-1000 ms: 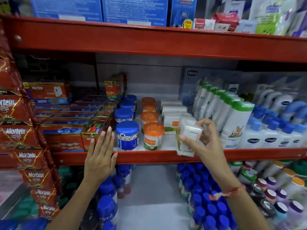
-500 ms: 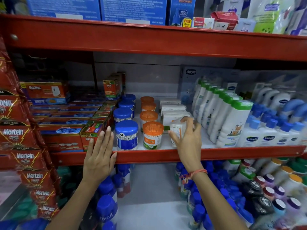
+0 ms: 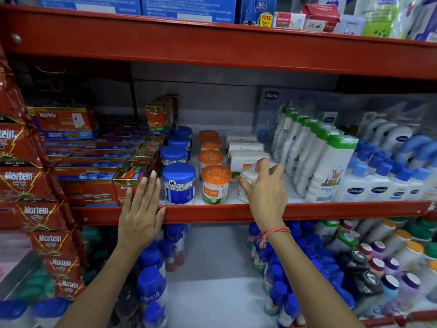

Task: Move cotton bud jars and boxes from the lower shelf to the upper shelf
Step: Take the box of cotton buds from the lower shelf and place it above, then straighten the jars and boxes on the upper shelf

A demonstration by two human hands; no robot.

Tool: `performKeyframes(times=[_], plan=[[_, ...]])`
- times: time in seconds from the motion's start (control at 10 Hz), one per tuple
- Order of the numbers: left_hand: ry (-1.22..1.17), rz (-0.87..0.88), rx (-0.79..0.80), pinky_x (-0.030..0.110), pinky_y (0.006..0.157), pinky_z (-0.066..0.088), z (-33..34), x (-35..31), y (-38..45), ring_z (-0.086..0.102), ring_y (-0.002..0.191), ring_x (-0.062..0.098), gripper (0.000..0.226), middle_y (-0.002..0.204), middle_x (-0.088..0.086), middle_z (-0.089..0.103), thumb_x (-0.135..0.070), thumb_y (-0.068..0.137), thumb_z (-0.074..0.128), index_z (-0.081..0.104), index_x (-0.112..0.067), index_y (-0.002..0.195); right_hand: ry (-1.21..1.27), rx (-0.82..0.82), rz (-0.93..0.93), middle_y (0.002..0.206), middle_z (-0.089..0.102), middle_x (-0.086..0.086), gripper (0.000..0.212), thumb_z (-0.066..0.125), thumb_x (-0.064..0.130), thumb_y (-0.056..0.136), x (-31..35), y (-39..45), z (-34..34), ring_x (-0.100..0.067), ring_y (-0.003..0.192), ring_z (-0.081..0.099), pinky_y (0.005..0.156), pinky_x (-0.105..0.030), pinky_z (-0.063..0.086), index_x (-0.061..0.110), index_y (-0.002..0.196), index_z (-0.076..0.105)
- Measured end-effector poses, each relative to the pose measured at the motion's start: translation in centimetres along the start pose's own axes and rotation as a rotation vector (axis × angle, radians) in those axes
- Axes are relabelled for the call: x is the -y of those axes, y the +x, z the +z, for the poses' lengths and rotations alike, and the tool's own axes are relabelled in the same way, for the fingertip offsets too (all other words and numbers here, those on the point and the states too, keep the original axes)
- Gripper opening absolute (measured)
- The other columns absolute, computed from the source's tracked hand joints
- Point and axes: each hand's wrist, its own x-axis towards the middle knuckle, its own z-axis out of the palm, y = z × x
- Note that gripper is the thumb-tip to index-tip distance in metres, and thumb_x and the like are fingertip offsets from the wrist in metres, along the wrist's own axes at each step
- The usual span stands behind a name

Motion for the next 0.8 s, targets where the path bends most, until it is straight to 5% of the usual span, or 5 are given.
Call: performKeyframes(times=[0.2,0.4,0.5,0.6,0.8], plan=[[-0.004,-0.006,0.013,0.043,0.123,0.002,-0.3,-0.2,0.2,0.007,0.150,0.025,0.058,0.163,0.010,0.005,-0.034,0.103,0.017,0.019,-0.002,0.151,-0.106,0.002,-0.011,0.095,0.052,-0.014,0.058,0.064,0.060,0.077,-0.9,0.1,-0.3,-0.032,0.080,0.057,0.057,-0.041,0.052,0.009,0.100,0.051],[-0.010,-0.017,0.035,0.043,0.123,0.003,-0.6,-0.3,0.3,0.007,0.150,0.026,0.059,0.163,0.010,0.006,-0.035,0.103,0.017,0.020,-0.001,0.151,-0.180,-0.055,-0.061,0.092,0.057,-0.012,0.059,0.058,0.066,0.077,-0.6,0.3,-1.3,-0.030,0.084,0.055,0.064,-0.041,0.044,0.009,0.092,0.055],[-0.008,-0.020,0.045,0.043,0.123,0.002,-0.7,-0.5,0.3,0.007,0.150,0.025,0.059,0.162,0.011,0.007,-0.036,0.103,0.017,0.021,-0.001,0.150,0.009,-0.062,-0.193,0.091,0.053,-0.008,0.046,0.061,0.057,0.081,1.0,0.7,-1.9,-0.025,0.086,0.050,0.066,-0.038,0.046,0.012,0.086,0.057],[-0.003,-0.021,0.051,0.042,0.123,0.002,-0.8,-0.6,0.4,0.007,0.150,0.025,0.059,0.162,0.011,0.008,-0.036,0.103,0.017,0.022,0.000,0.150,0.247,0.138,-0.339,0.096,0.047,0.001,0.029,0.065,0.042,0.086,3.3,1.5,-2.7,-0.015,0.094,0.043,0.075,-0.025,0.039,0.014,0.090,0.060],[0.011,-0.012,0.038,0.042,0.123,0.002,-0.7,-0.4,0.2,0.005,0.151,0.025,0.060,0.163,0.011,0.004,-0.037,0.103,0.017,0.019,0.000,0.150,0.307,0.530,-0.603,0.115,0.062,-0.002,0.037,0.070,0.037,0.083,8.2,4.0,-2.8,-0.018,0.109,0.055,0.095,-0.037,0.049,0.017,0.114,0.066]])
